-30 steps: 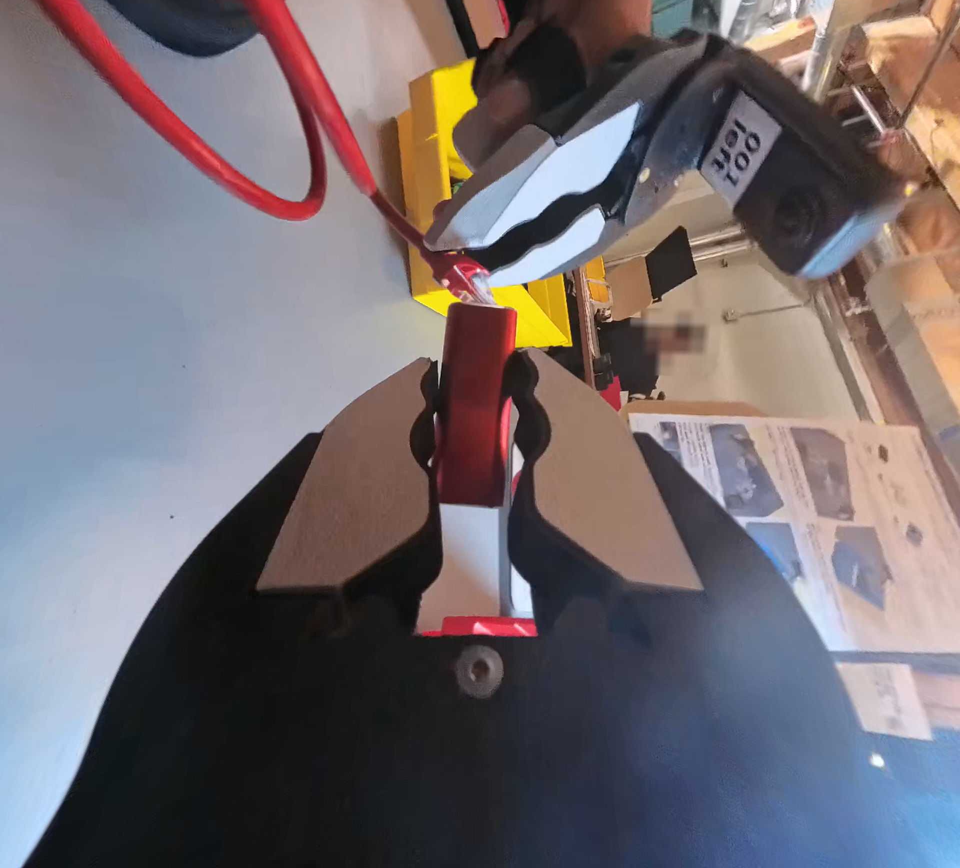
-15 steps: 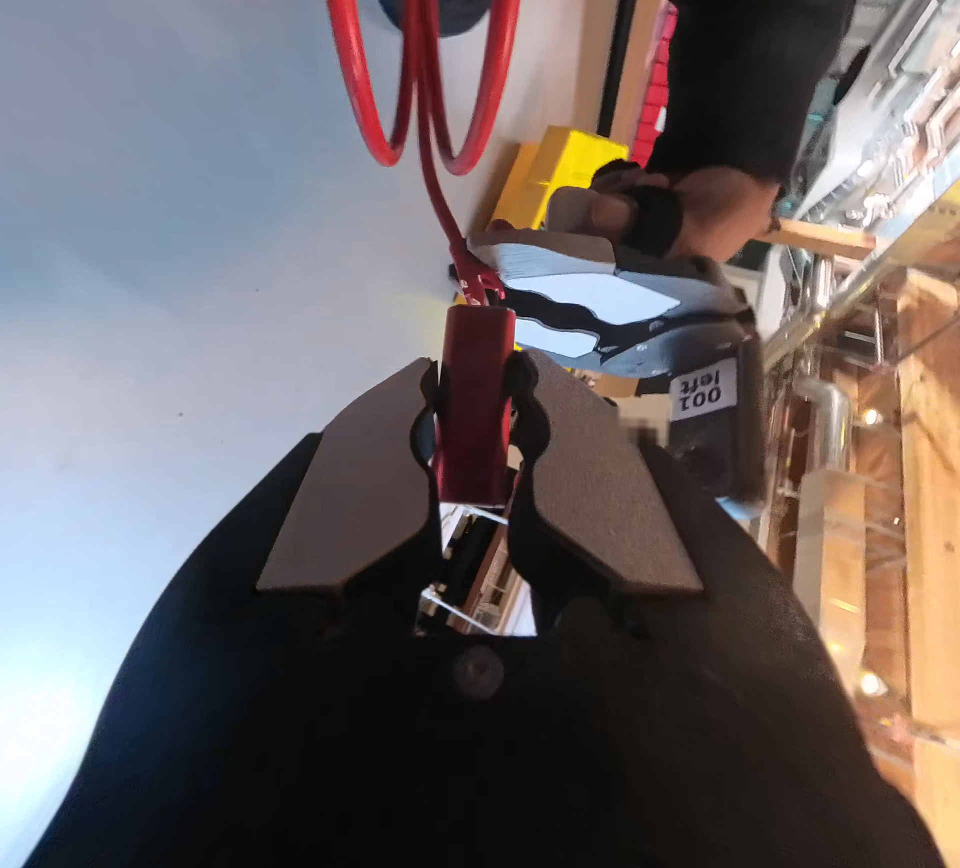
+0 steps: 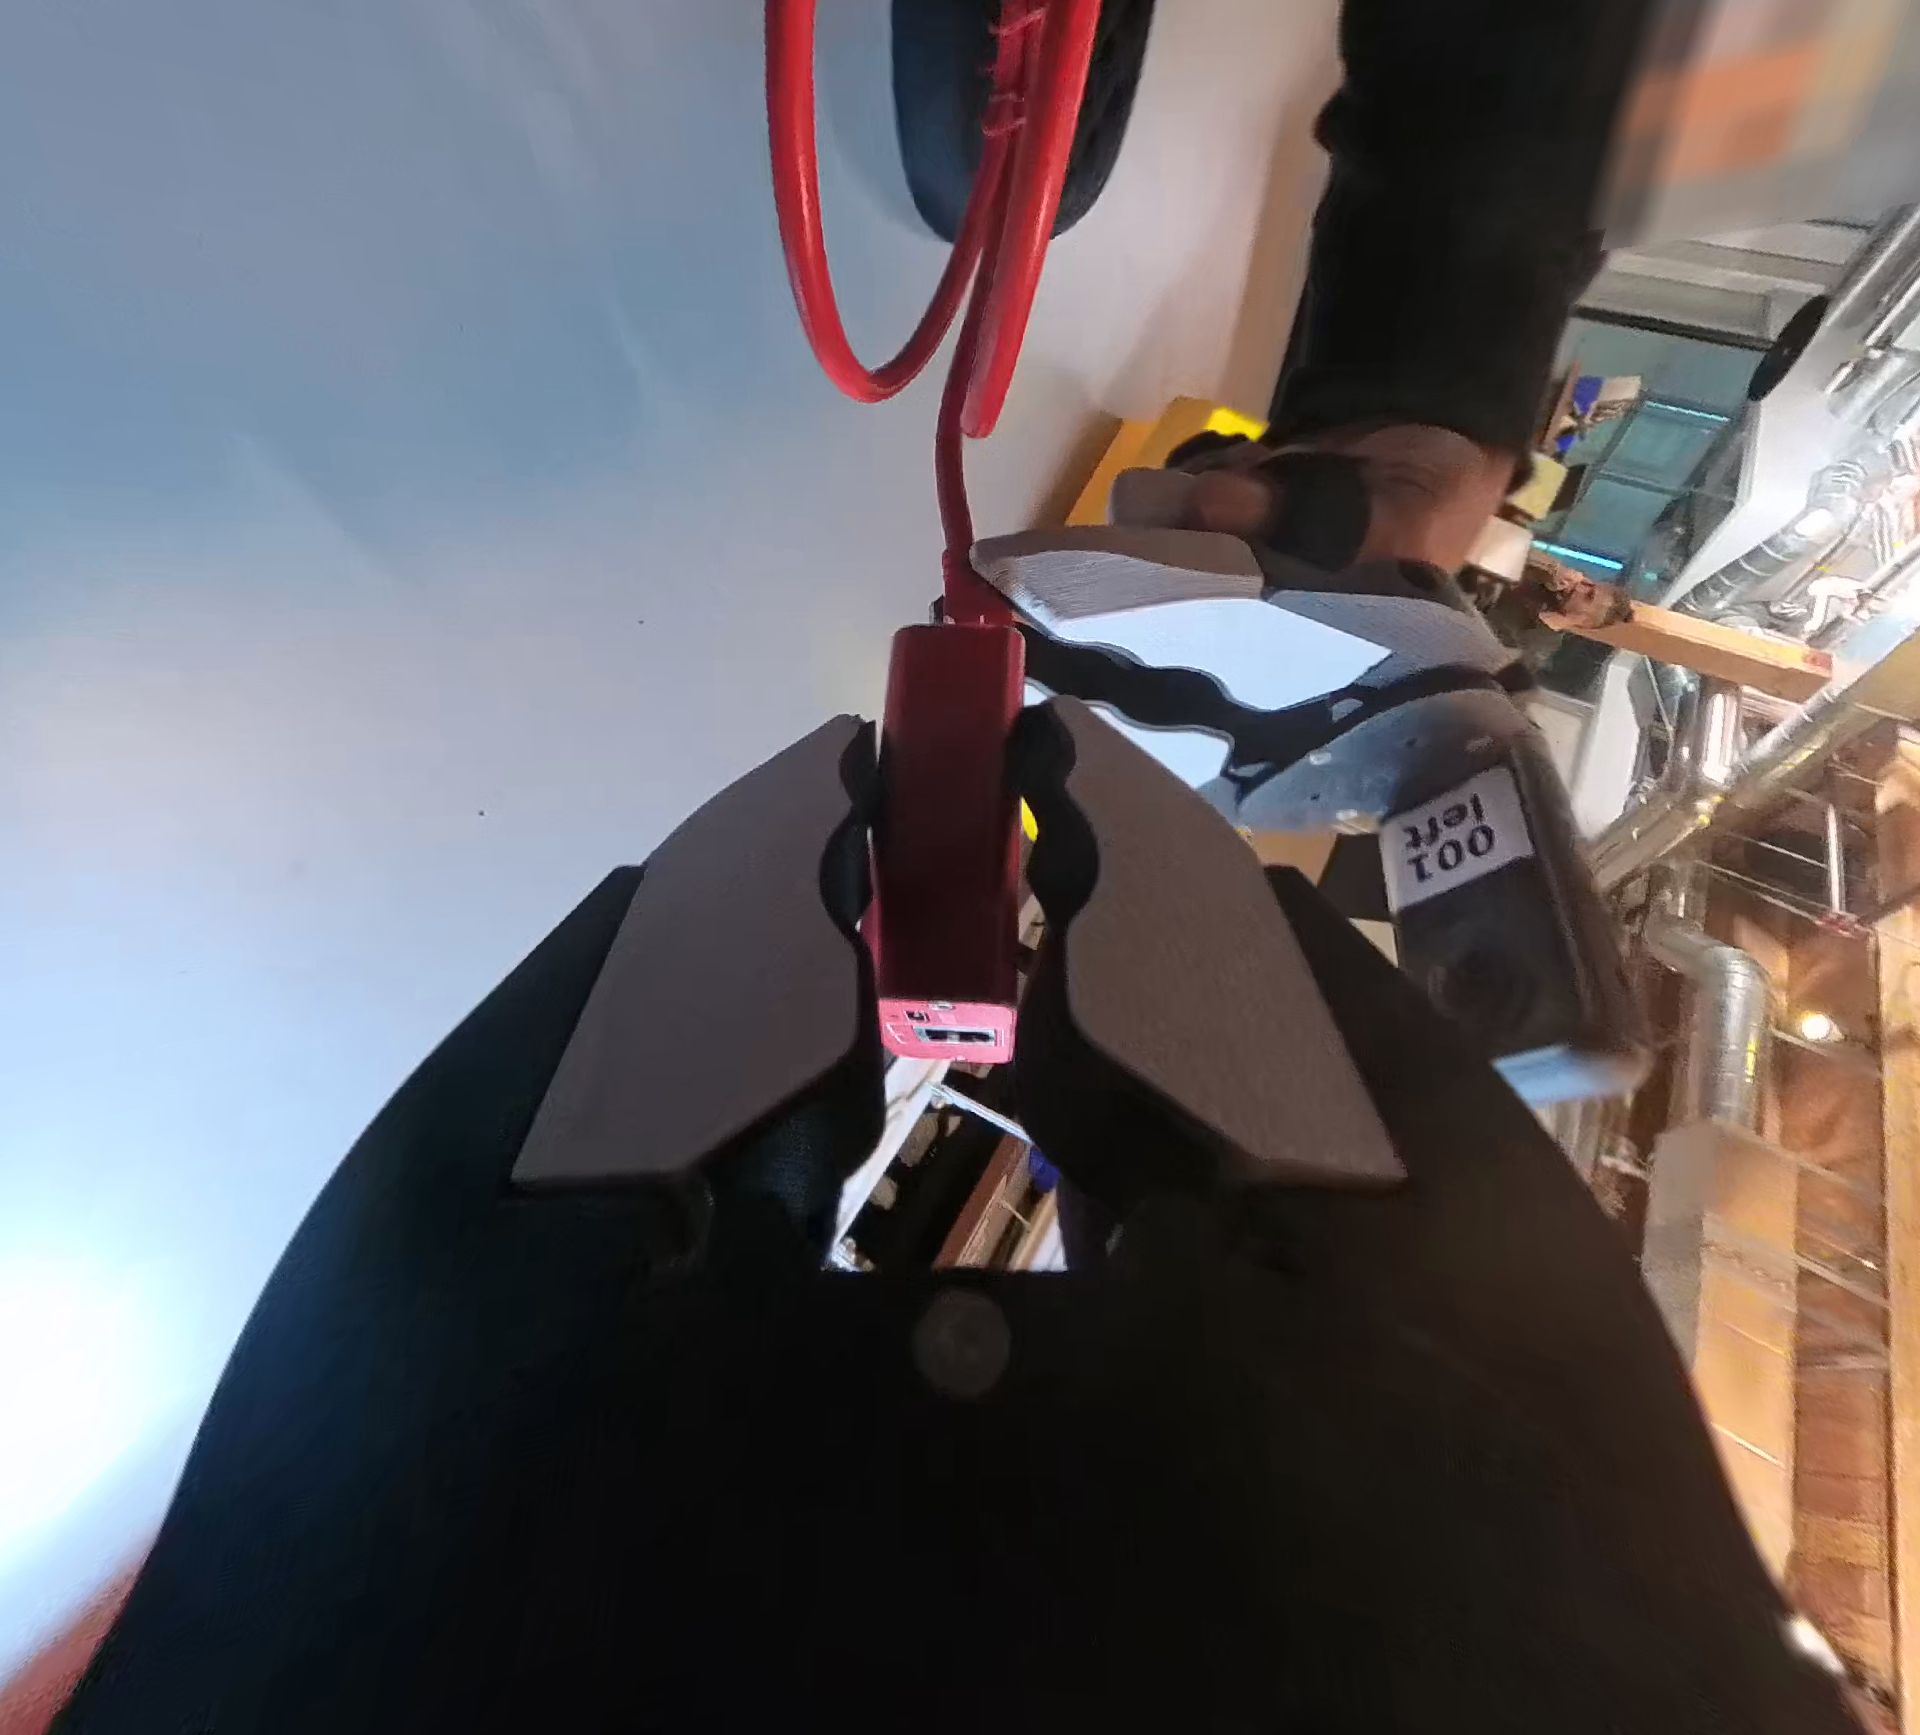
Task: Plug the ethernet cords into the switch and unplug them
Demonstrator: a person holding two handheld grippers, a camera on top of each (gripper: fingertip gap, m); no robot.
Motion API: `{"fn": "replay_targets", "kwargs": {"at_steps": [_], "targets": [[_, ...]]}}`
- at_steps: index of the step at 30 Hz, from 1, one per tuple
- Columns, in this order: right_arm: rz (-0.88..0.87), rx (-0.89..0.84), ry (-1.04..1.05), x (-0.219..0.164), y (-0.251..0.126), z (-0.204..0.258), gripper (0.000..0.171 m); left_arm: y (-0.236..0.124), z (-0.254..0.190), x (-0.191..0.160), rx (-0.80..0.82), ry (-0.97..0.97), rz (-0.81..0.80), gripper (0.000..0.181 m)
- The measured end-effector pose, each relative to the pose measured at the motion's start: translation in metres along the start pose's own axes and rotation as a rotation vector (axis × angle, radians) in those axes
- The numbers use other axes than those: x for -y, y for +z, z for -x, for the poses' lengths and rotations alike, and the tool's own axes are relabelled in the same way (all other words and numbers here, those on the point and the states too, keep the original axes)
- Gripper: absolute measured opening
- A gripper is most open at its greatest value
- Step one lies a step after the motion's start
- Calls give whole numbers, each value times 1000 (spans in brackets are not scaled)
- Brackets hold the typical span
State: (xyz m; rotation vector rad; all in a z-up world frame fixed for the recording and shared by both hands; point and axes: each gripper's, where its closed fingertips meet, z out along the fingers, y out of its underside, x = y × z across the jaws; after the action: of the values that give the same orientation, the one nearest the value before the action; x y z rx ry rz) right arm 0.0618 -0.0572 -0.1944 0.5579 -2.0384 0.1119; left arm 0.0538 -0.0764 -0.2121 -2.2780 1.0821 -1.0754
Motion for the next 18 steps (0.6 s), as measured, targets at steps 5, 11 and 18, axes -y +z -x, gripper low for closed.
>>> {"fn": "replay_targets", "kwargs": {"at_steps": [5, 11, 18], "targets": [[-3, -18, 44, -2, -8, -4, 26, -2, -5, 11, 1, 29, -130, 9], [94, -145, 73, -19, -19, -31, 31, -28, -13, 37, -25, 35, -348, 11], [432, -305, 131, -75, -10, -40, 30, -44, 2, 44, -15, -137, -525, 11]]}}
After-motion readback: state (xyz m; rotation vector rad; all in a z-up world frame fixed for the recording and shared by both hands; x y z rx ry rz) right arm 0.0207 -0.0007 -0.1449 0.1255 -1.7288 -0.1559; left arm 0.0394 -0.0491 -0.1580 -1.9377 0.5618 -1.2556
